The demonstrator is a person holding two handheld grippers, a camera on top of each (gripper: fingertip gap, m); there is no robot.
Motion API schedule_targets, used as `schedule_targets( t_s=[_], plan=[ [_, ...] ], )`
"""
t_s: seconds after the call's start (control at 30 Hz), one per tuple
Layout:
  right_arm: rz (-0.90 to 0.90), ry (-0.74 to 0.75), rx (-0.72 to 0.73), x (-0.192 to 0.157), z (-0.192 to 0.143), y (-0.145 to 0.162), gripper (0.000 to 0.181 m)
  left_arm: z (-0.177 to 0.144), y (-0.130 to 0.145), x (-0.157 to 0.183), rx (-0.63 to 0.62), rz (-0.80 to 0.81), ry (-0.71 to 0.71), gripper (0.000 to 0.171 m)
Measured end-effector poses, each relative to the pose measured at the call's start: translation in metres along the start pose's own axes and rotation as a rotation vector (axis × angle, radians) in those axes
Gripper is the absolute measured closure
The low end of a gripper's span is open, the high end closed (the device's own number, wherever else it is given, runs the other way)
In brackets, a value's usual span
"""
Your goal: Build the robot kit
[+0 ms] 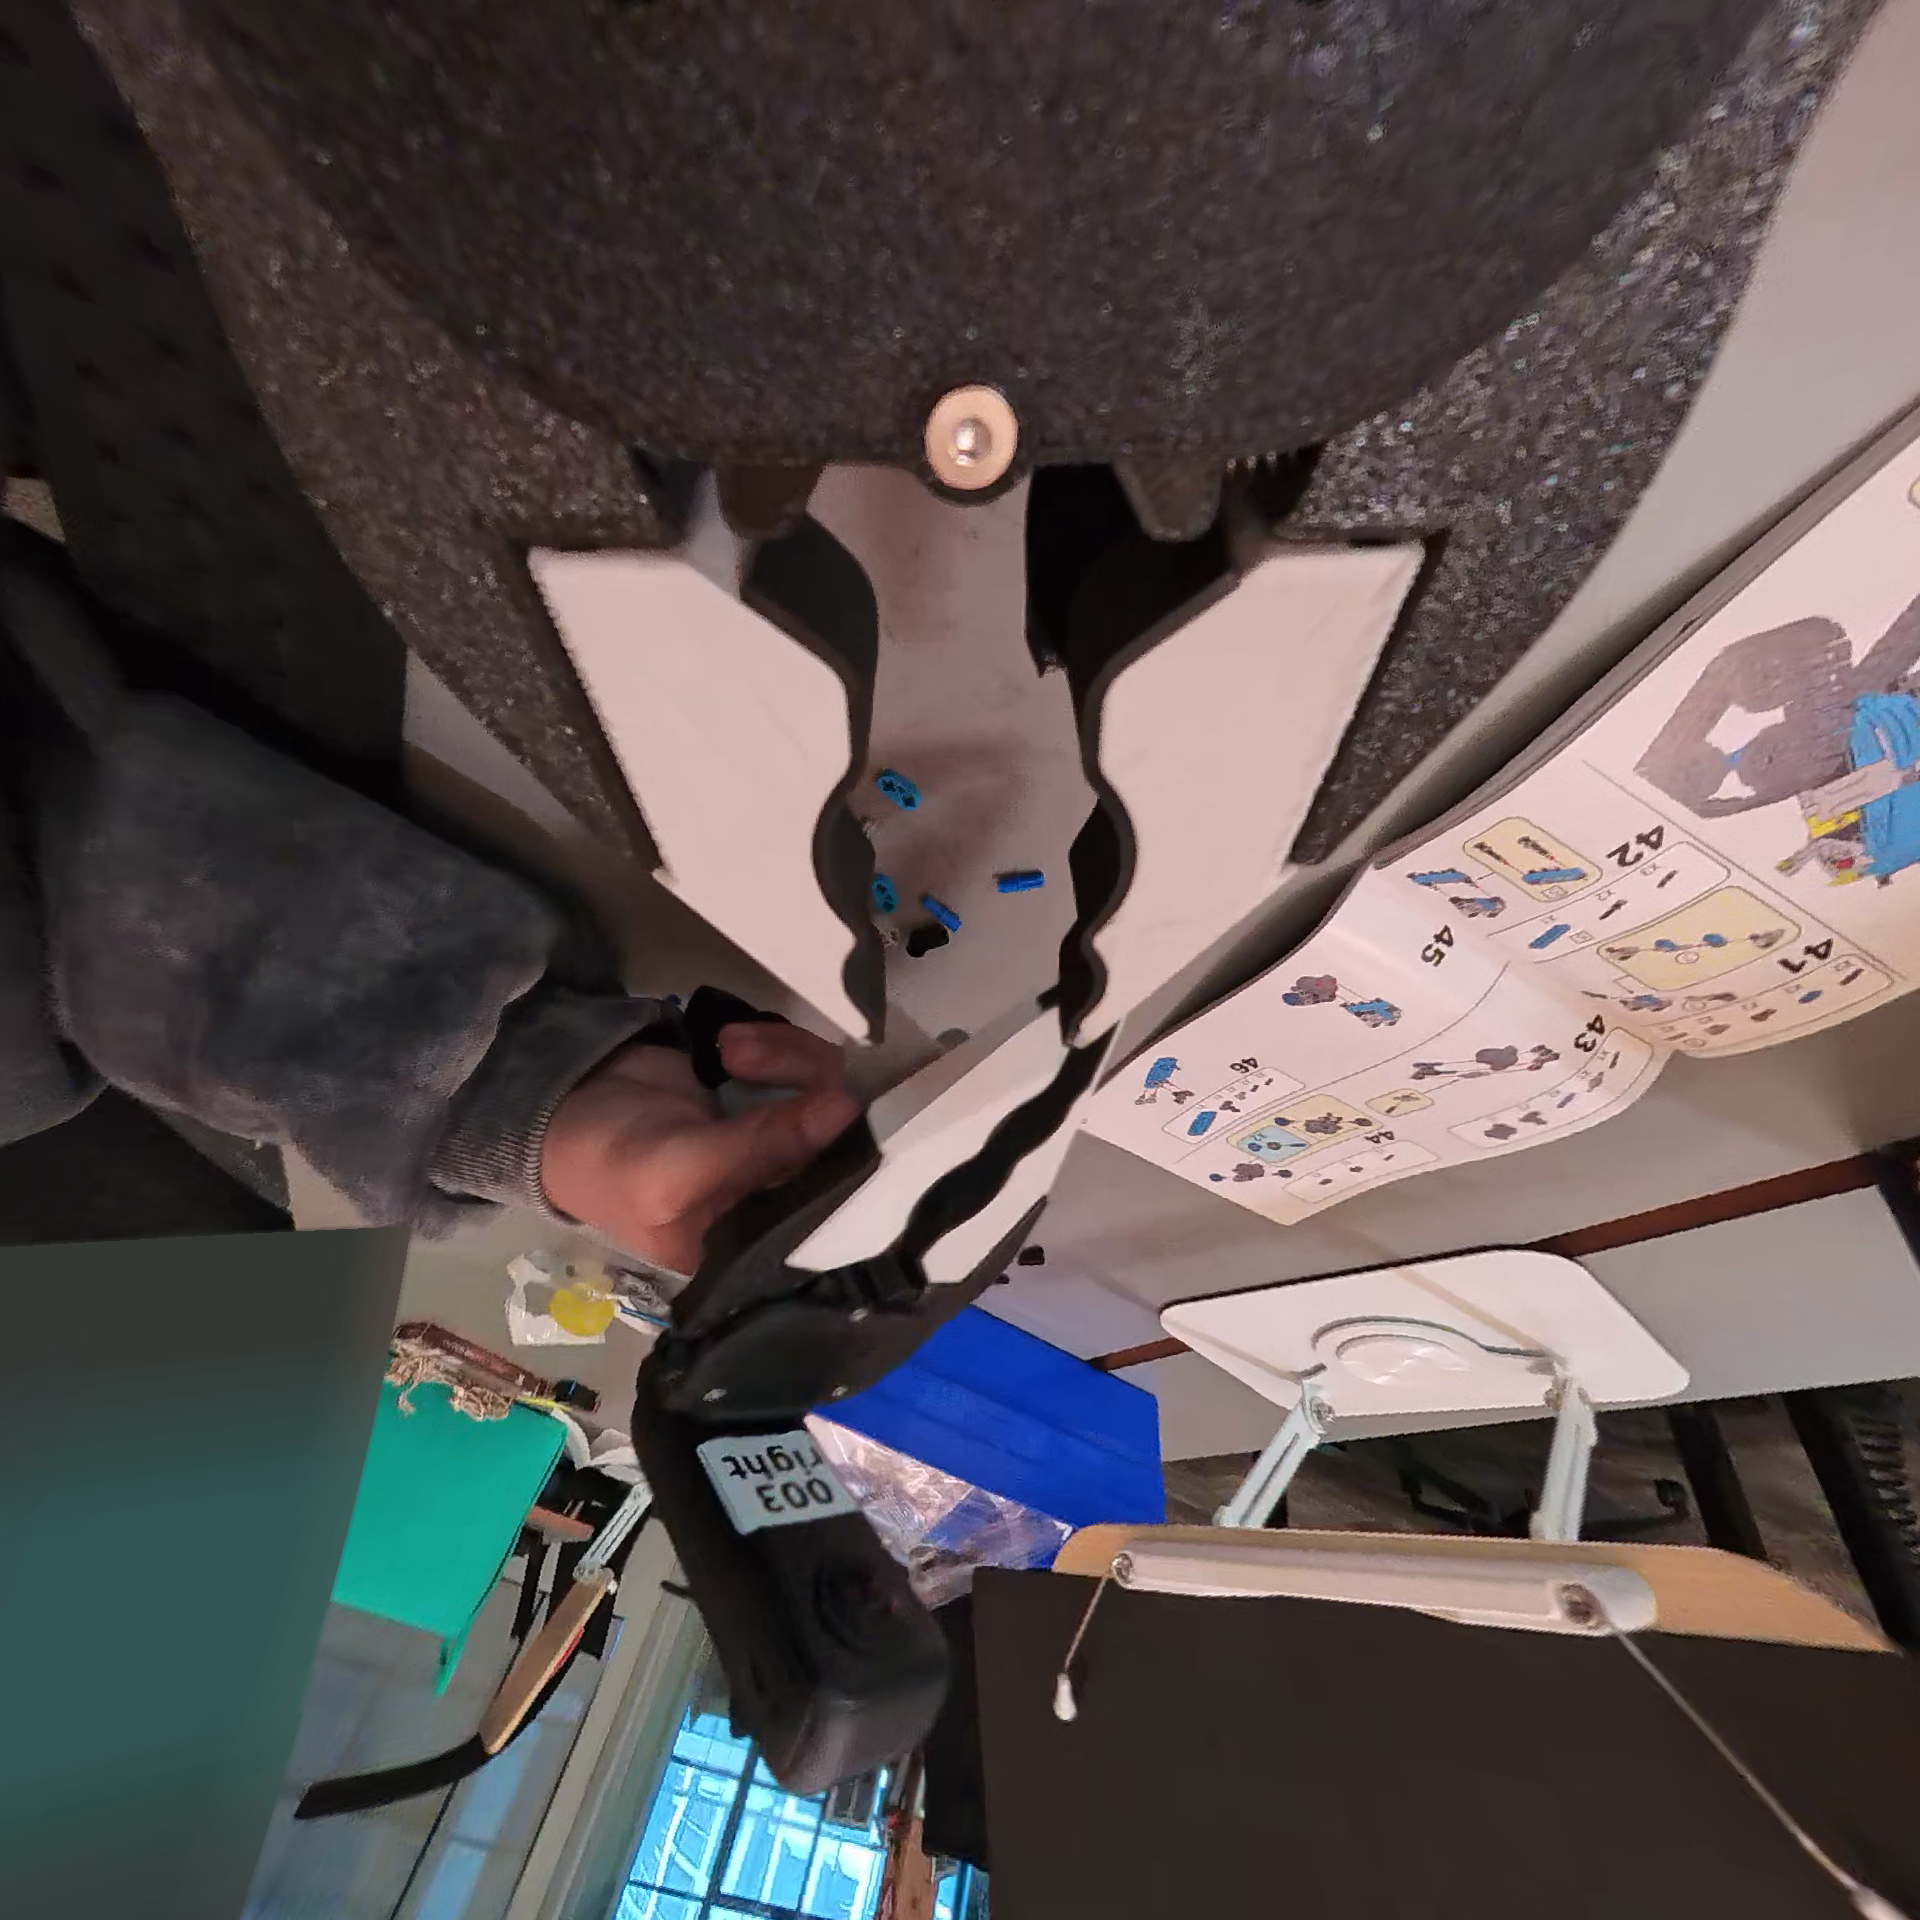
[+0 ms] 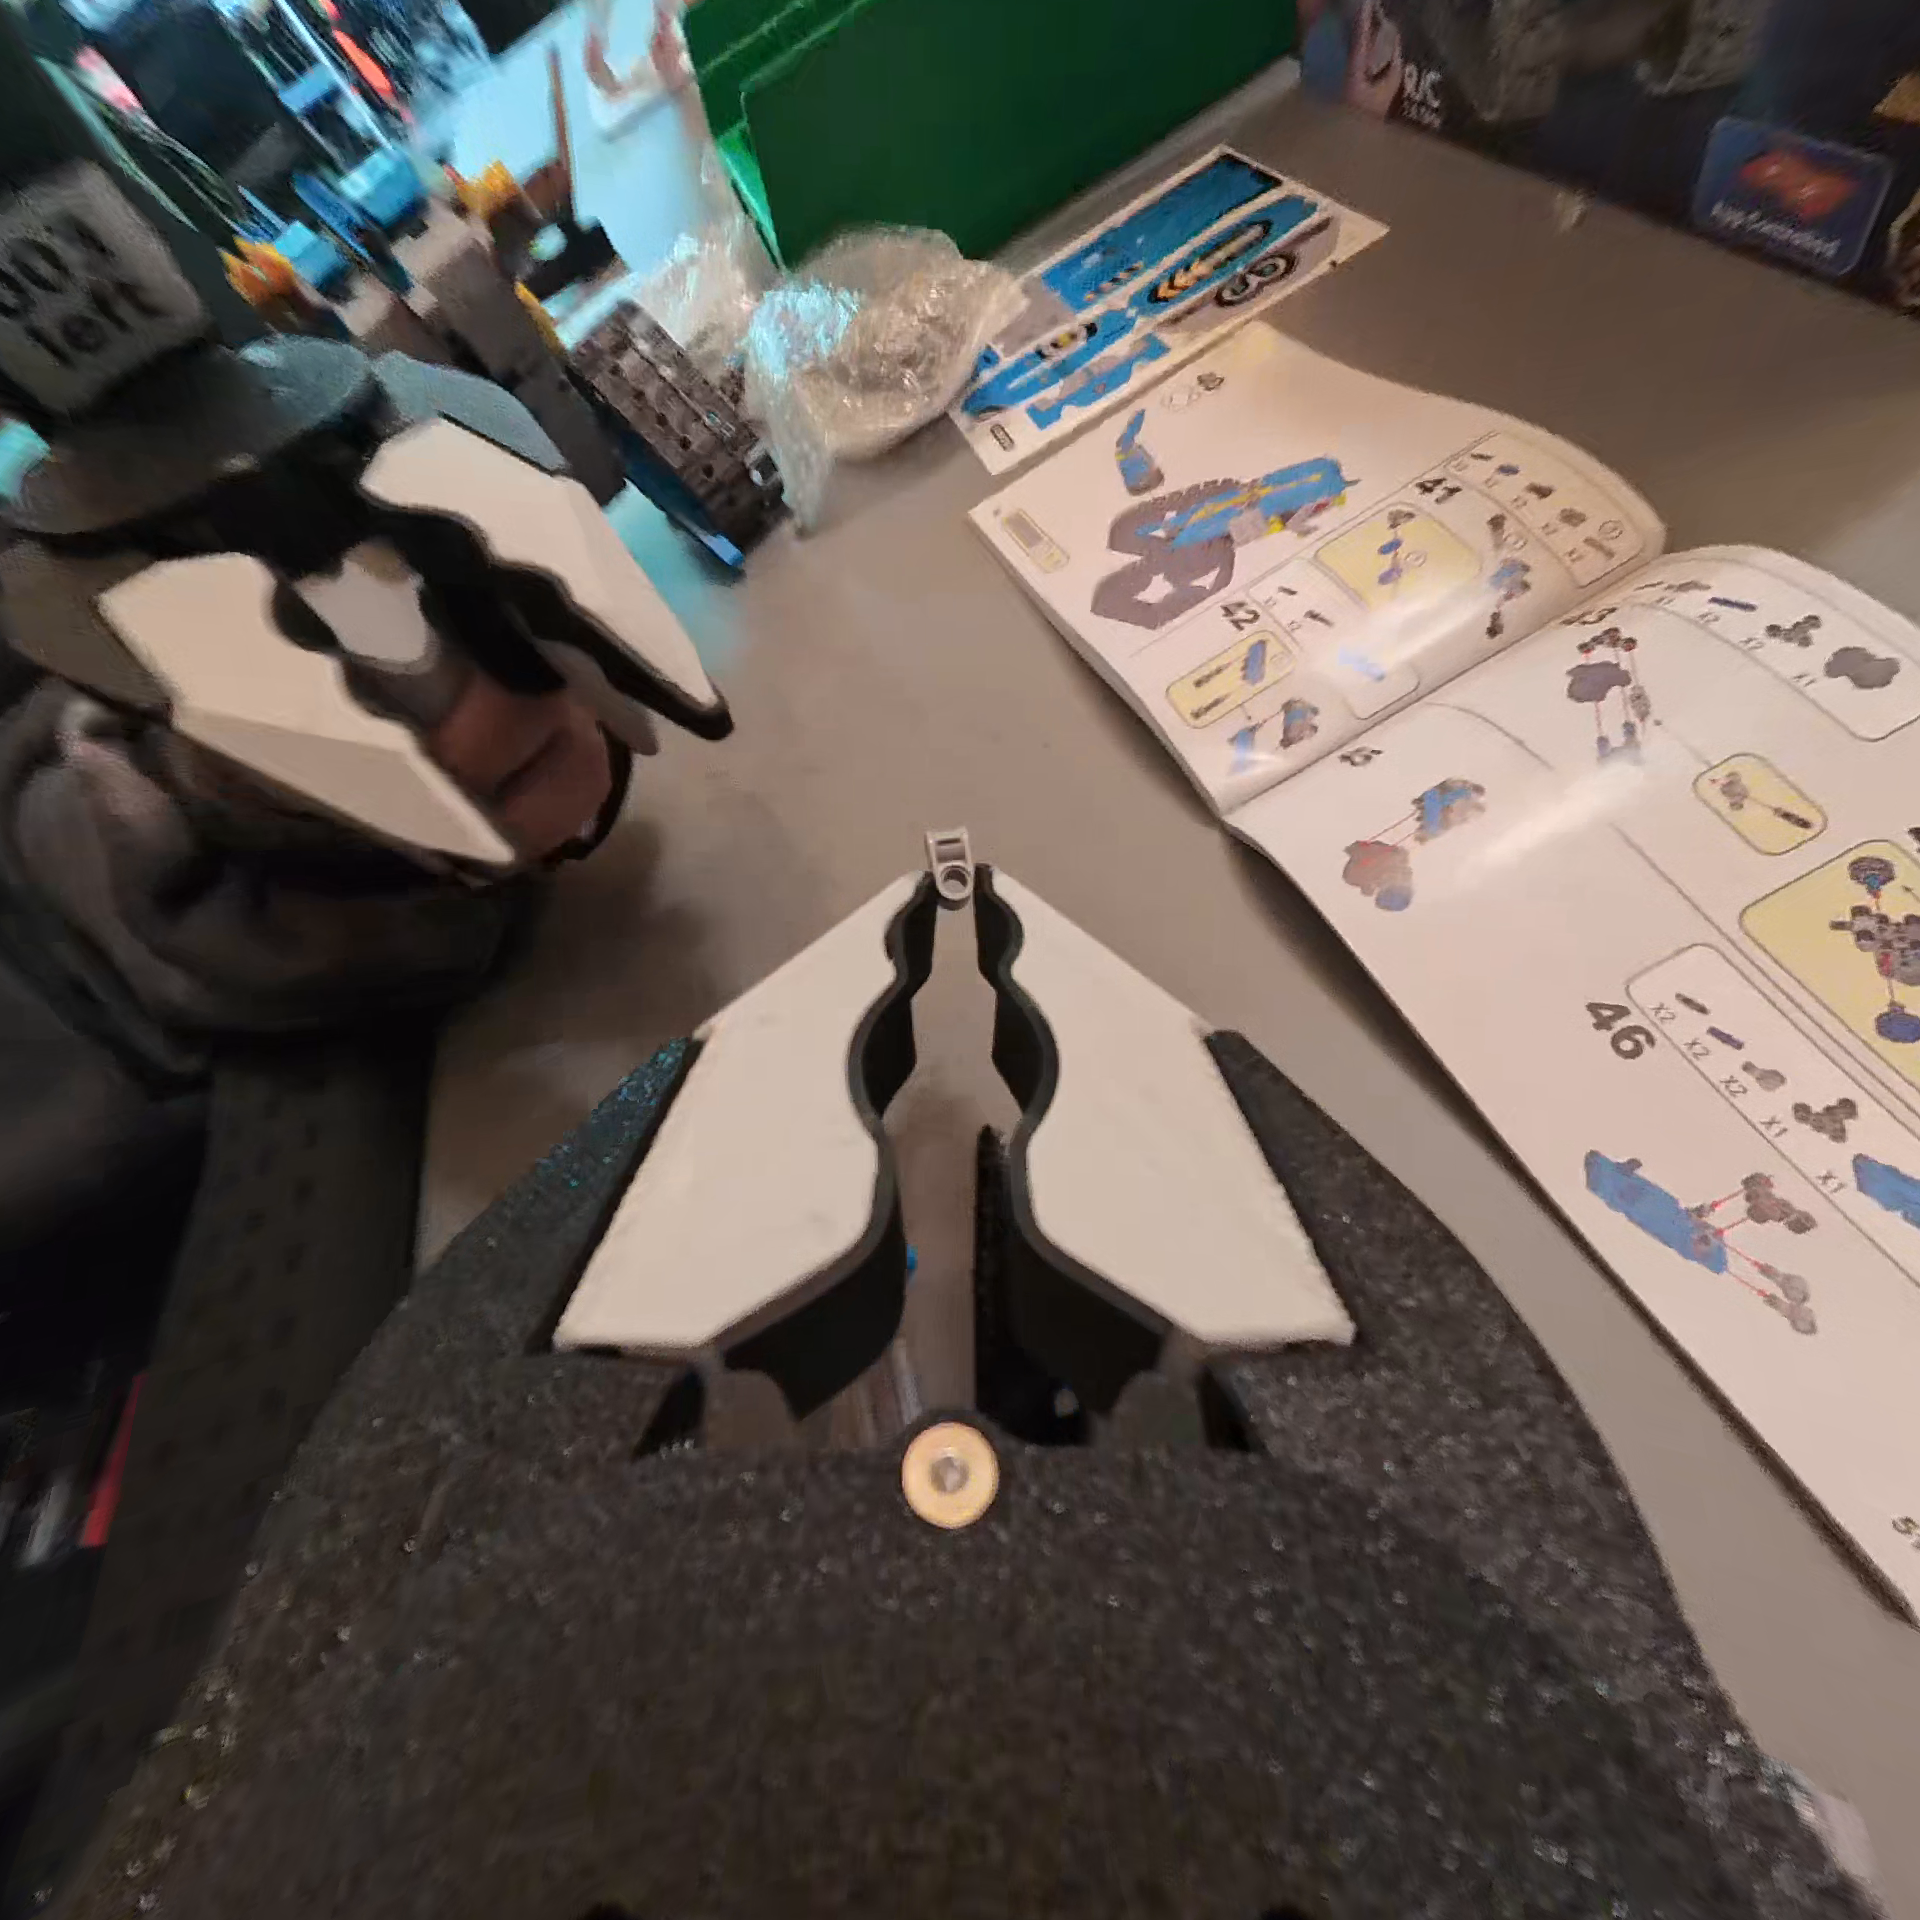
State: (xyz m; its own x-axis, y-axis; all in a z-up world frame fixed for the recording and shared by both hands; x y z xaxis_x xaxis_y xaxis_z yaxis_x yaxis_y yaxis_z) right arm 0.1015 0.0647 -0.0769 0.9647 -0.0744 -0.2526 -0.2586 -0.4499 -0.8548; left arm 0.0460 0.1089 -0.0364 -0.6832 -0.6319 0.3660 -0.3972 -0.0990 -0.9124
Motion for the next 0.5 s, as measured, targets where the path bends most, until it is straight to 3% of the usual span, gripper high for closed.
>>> schedule_targets(
  t_s=[0.2,0.37,0.5],
  plan=[
    [0.289,-0.243,0.292,-0.011,-0.016,-0.032,0.175,0.000,0.009,-0.010,-0.037,-0.165,0.064,0.138],
    [0.557,-0.423,0.362,-0.005,-0.017,-0.024,0.175,0.003,0.014,-0.010,-0.063,-0.122,0.066,0.138],
    [0.652,-0.527,0.369,-0.005,-0.017,-0.018,0.175,0.008,0.023,-0.004,-0.100,-0.063,0.096,0.138]
  ],
)
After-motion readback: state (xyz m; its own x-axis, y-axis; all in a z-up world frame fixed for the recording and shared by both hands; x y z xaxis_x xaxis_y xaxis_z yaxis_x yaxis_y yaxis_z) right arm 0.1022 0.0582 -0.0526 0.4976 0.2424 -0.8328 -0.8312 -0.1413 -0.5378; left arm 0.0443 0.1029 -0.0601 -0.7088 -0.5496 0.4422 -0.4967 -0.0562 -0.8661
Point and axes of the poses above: each gripper's, where its closed fingertips meet, z out along the fingers, y out of its underside, x = y × z across the jaws, the point moved 3 cm from there along -z, back along the fingers, and after that the axes turned 8 degrees about -z, right-handed, at the moved point
